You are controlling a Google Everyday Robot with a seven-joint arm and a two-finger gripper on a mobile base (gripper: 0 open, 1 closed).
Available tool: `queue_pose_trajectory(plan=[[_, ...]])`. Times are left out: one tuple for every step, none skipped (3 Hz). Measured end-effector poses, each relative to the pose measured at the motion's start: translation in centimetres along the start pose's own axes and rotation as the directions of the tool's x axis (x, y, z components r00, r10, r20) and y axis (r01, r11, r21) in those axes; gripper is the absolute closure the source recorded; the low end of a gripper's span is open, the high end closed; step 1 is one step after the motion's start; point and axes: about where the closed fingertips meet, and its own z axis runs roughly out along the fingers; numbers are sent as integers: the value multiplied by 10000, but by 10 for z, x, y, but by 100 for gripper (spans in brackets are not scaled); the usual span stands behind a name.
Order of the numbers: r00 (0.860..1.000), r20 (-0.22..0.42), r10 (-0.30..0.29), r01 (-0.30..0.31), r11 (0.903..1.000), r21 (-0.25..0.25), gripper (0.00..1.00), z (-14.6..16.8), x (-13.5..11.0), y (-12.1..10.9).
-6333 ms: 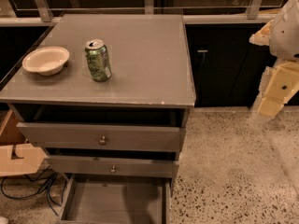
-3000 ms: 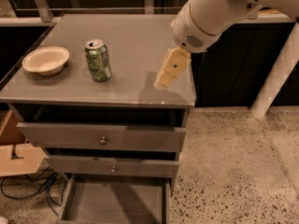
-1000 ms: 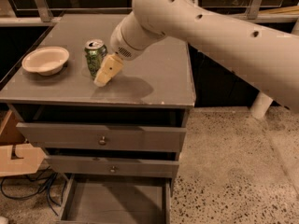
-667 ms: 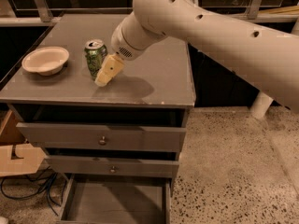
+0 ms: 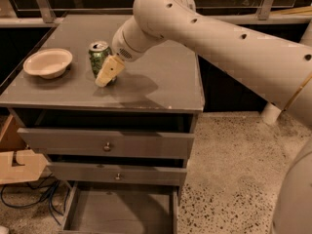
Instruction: Place green can into bottom drawer
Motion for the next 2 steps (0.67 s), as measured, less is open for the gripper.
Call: queue_pose_trajectory(plan=[[10000,86,-21,21,10000,-62,0,5,-4,-2],[10000,86,-21,21,10000,-62,0,5,-4,-2]])
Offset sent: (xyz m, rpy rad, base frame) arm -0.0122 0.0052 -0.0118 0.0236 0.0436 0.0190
